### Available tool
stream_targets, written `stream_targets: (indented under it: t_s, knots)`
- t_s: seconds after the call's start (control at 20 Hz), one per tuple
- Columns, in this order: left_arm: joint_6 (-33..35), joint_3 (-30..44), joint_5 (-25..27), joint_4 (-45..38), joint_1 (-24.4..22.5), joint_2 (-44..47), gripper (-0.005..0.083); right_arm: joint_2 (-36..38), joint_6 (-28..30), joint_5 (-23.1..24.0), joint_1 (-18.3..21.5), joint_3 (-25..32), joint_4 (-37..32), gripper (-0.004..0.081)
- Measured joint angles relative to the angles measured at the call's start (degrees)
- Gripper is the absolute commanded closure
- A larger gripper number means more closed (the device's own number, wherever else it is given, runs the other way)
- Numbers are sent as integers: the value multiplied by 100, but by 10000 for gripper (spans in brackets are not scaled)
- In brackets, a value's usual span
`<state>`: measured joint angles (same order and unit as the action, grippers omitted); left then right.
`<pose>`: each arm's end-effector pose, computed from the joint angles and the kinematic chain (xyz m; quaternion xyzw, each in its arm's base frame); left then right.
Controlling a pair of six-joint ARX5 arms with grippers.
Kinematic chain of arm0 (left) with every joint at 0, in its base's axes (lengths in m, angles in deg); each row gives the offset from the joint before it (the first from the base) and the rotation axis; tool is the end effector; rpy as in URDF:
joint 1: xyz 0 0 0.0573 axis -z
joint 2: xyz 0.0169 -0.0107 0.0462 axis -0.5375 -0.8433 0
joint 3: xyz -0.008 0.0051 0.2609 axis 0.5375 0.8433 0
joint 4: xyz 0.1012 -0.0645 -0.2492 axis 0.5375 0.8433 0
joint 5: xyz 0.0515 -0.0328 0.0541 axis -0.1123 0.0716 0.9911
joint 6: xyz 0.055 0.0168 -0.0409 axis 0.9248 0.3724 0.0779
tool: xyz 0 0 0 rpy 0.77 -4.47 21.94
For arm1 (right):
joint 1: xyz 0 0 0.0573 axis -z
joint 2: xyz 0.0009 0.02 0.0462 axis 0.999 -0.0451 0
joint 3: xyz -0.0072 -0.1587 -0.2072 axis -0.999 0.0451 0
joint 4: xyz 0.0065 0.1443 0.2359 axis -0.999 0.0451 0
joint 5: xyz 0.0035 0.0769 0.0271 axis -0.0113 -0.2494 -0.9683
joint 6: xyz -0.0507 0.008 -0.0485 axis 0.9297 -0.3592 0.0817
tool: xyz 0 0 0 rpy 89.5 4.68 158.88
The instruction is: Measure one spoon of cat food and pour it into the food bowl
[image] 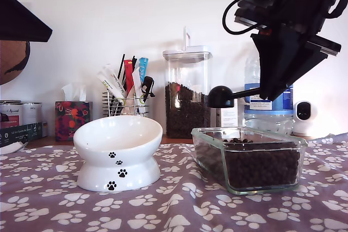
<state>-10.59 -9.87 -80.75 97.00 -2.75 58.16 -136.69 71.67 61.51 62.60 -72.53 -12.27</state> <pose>0.1420 -0.1089 0.2090 -0.0220 0.1993 -0.4576 0.8662 0.2842 0.1412 0.2252 -0.0445 0.5508 0.2264 0.8021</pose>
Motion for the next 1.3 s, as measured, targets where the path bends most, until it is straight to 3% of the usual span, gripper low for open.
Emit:
stream_targets:
  t_s: [0.65, 1.1, 1.3]
  knots:
    - [-9, 0, 2, 33, 0, 0, 793, 4, -181, -2570, 1180, 0, 570, 783]
    - [-11, 0, 0, 31, 0, 0, 793, -35, 31, -3353, 1617, -2, 931, 783]
    - [-9, 0, 0, 31, 0, 0, 793, -505, 120, -3740, 1668, -2, 1034, 783]
